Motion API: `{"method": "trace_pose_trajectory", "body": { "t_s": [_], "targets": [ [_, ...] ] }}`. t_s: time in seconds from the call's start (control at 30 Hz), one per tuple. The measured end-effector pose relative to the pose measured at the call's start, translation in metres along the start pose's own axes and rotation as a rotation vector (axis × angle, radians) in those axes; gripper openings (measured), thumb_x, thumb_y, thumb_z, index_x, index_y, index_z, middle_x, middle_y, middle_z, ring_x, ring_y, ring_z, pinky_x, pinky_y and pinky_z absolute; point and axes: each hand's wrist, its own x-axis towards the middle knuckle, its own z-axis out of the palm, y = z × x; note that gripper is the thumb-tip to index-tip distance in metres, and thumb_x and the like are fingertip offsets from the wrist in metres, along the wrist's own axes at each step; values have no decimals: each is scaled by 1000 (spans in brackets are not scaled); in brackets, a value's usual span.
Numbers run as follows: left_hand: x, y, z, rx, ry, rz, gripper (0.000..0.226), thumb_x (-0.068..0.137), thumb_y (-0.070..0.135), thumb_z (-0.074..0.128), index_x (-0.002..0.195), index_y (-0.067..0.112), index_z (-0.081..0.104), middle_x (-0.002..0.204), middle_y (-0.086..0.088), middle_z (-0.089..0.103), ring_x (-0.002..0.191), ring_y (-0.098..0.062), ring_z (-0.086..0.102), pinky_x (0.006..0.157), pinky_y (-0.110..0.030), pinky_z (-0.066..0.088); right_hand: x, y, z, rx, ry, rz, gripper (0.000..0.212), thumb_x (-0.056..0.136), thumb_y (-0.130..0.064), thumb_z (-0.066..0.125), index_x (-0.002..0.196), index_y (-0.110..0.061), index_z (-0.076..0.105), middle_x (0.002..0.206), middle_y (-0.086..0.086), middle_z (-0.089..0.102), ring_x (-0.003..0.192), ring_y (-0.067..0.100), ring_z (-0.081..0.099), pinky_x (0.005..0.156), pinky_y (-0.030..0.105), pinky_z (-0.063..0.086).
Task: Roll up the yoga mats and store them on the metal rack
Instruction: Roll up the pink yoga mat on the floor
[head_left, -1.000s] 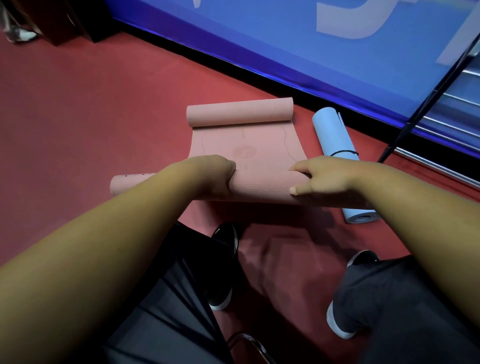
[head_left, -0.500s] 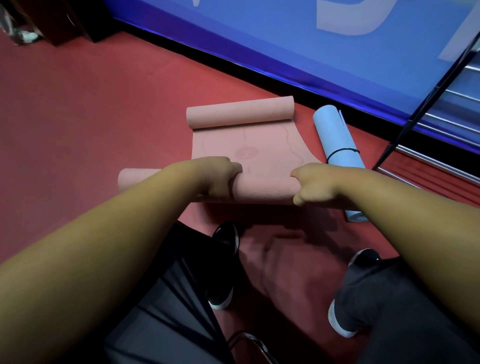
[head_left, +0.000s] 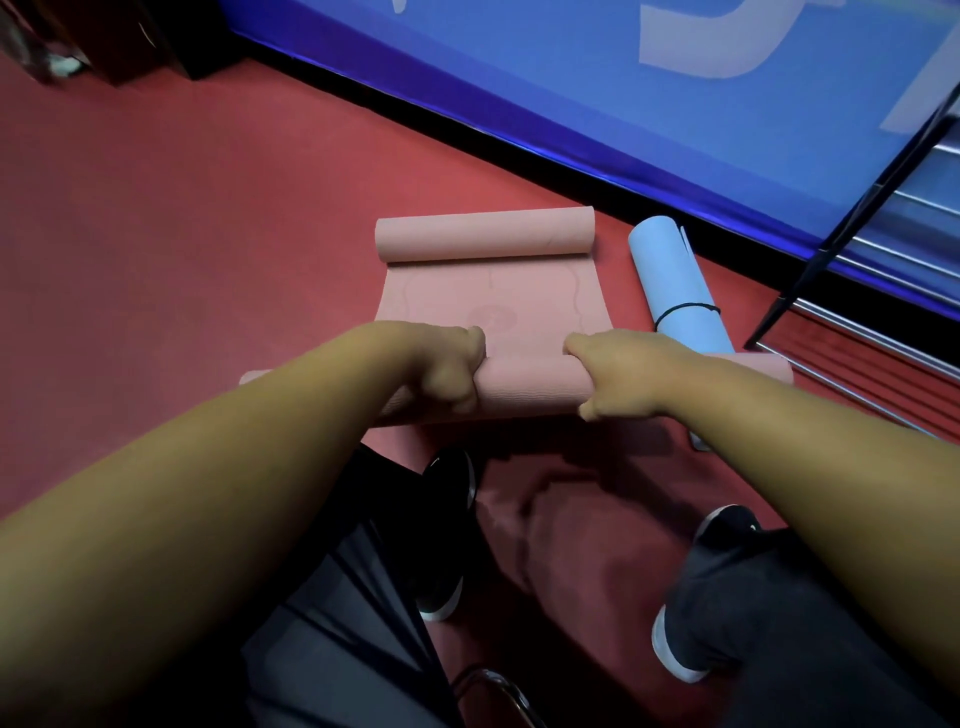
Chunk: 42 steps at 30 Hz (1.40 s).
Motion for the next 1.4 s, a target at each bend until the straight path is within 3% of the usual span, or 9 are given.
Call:
{"method": "trace_pose_trajectory", "body": {
  "t_s": [0.33,0.47,0.6,0.7,0.8,0.93,1.07,1.2,1.4],
  "targets": [
    [-2,9,5,254,304,127,61,76,50,88,107,19,46,122,-11,64,104,-35,65,78,-38,50,1,6,-6,277,-133,41,60,84,-38,79,134,-15,55,127,8,64,99,22,54,70,28,43],
    [-4,7,4,142,204,91,46,80,45,82,100,15,54,104,-10,67,85,-32,62,70,-33,48,1,5,-2,131,-48,-9,95,79,-57,84,154,-19,41,143,8,58,125,30,58,100,41,50],
    [-5,9,-4,81,90,39,39,74,36,82,98,7,70,98,-14,72,85,-32,68,69,-33,57,2,-1,1,41,146,-30,88,75,-62,88,140,-20,47,139,3,58,122,31,55,93,42,47],
    [-7,7,-7,68,114,27,46,72,37,84,106,11,66,105,-14,71,91,-33,67,74,-35,58,1,3,-5,223,97,10,76,74,-55,93,128,-17,54,120,5,63,105,28,59,75,34,44],
    [-7,8,-3,162,223,65,71,69,46,91,120,15,53,124,-12,61,107,-34,62,88,-40,55,0,8,-10,338,57,40,58,70,-53,95,89,-20,52,89,-1,58,76,18,53,58,32,35],
    [-9,15,-3,277,327,53,82,68,54,94,122,14,48,128,-11,57,112,-34,62,85,-42,51,-1,10,-12,448,1,53,60,68,-54,95,76,-14,51,73,-1,51,66,20,47,58,36,34],
    [-16,12,-9,210,338,54,55,74,52,87,99,19,51,104,-6,62,83,-29,56,69,-34,47,1,11,-14,407,-11,44,53,74,-60,90,93,-21,59,91,-9,59,87,18,55,69,29,41],
    [-13,8,-12,129,236,26,42,73,44,88,99,15,70,94,-9,70,82,-32,67,66,-34,53,3,8,-7,109,49,-12,98,75,-72,83,151,-22,47,139,5,50,130,30,49,105,44,47],
    [-6,-3,-16,36,132,1,49,73,43,90,108,17,68,105,-7,70,93,-30,66,77,-35,55,6,2,-10,225,169,-25,79,73,-50,96,129,-13,54,130,8,57,109,26,54,88,34,45]
  ]
}}
